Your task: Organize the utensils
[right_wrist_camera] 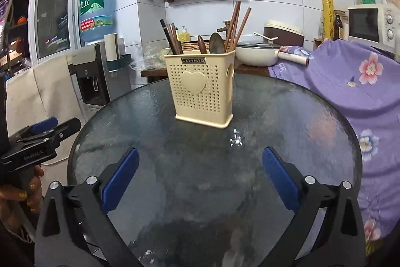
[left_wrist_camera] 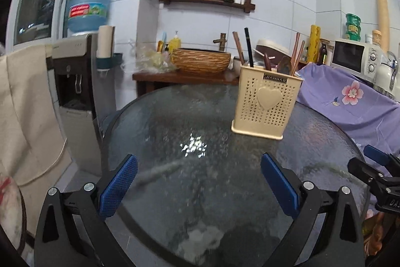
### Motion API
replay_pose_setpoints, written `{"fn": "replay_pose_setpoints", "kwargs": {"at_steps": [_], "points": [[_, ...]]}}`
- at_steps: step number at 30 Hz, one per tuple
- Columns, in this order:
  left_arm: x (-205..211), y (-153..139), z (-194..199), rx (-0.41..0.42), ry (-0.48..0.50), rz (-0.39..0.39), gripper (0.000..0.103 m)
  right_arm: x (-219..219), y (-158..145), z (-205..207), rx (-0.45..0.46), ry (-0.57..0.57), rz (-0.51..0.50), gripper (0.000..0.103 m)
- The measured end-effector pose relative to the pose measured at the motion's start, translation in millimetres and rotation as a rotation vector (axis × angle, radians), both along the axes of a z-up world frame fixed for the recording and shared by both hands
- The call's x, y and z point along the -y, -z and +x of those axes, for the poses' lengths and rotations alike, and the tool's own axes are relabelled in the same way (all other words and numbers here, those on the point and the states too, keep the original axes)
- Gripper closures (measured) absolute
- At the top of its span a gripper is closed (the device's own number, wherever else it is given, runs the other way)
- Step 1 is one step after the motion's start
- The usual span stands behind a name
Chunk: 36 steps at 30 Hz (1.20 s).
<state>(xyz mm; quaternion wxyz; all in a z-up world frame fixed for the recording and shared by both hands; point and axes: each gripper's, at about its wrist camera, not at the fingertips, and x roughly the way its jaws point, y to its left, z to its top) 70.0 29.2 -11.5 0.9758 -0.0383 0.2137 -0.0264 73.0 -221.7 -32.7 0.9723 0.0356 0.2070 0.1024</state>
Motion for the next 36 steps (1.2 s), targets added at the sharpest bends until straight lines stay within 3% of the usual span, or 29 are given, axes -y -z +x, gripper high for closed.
{"fn": "replay_pose_setpoints", "kwargs": {"at_steps": [15,36], "points": [[23.8,-8.0,-62.9,0.089,0.067,0.028,0.006,7.4,-9.6,-67.6,0.101,0.034,0.025,0.006],[24.1,-12.6,-99.2,0.107,0.061,0.025,0.006,4.3,-15.3,-95.0,0.112,0.04,0.027,0.006]]}}
